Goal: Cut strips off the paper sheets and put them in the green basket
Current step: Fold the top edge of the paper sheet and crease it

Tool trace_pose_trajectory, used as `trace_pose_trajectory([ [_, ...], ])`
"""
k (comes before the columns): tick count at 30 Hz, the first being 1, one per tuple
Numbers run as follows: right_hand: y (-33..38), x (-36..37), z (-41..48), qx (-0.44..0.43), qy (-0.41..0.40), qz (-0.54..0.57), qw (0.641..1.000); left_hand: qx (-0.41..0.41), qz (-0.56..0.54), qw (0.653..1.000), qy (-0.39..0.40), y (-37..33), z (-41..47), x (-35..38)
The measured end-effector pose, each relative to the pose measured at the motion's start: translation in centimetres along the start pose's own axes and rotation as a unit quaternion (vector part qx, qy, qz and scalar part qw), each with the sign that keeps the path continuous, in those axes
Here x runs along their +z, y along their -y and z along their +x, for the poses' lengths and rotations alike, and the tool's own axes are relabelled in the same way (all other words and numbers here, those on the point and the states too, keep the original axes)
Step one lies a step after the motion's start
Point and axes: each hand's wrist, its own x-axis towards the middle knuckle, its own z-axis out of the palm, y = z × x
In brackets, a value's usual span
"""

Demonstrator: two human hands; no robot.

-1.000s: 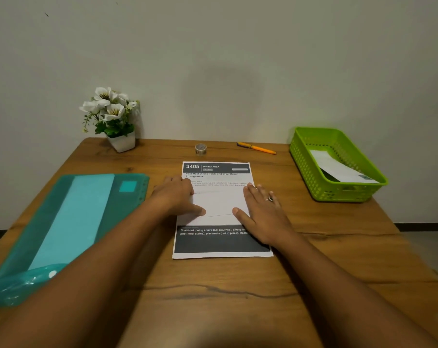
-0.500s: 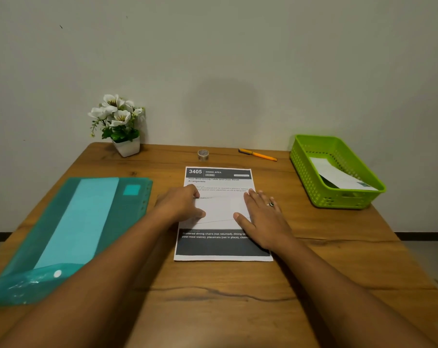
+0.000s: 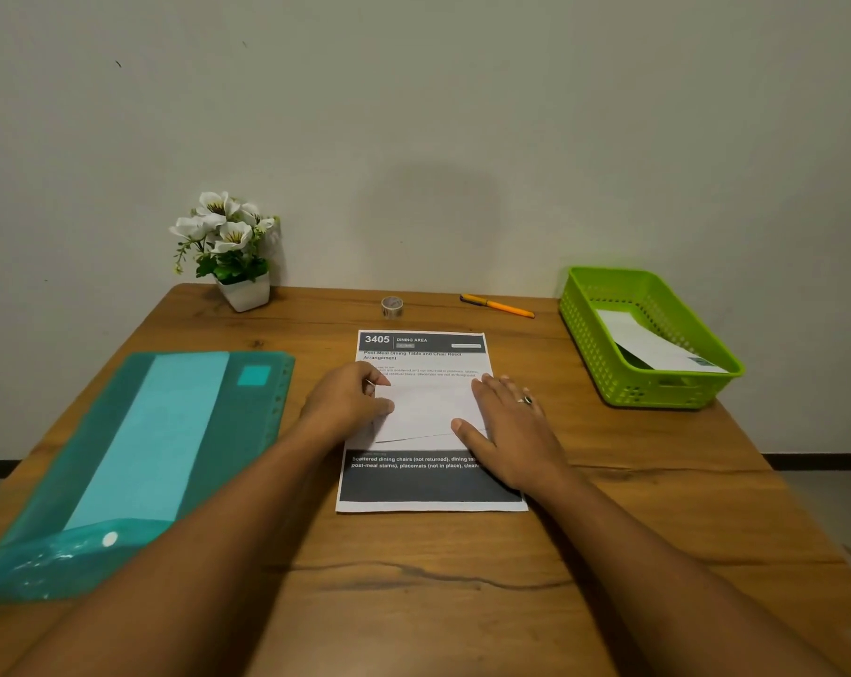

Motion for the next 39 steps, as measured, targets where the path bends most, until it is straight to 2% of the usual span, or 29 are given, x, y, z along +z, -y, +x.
trace_pose_trajectory([
  [5, 0.6, -1.7, 0.4, 0.024, 0.014, 0.036, 0.999, 0.043, -0.144, 0.987, -0.05, -0.3, -1.6, -0.1],
  [9, 2.8, -4.5, 1.2, 0.004, -0.058, 0.092, 0.994, 0.086, -0.221, 0.97, -0.051, -1.0, -1.9, -1.3],
  [12, 4.8, -6.2, 1.9, -0.029, -0.117, 0.208, 0.971, 0.126, -0.244, 0.96, -0.047, -2.2, -2.3, -2.0],
  [17, 6.8, -7.1, 2.4, -0.052, -0.133, 0.33, 0.933, 0.178, -0.254, 0.949, -0.051, -3.3, -2.9, -2.6],
  [28, 8.3, -7.7, 2.4, -0.076, -0.125, 0.38, 0.913, 0.213, -0.285, 0.931, -0.08, -4.3, -3.5, -2.4],
  [39, 6.5, -8.8, 2.5, -0.069, -0.115, 0.361, 0.923, 0.204, -0.296, 0.923, -0.137, -3.9, -3.0, -4.4],
])
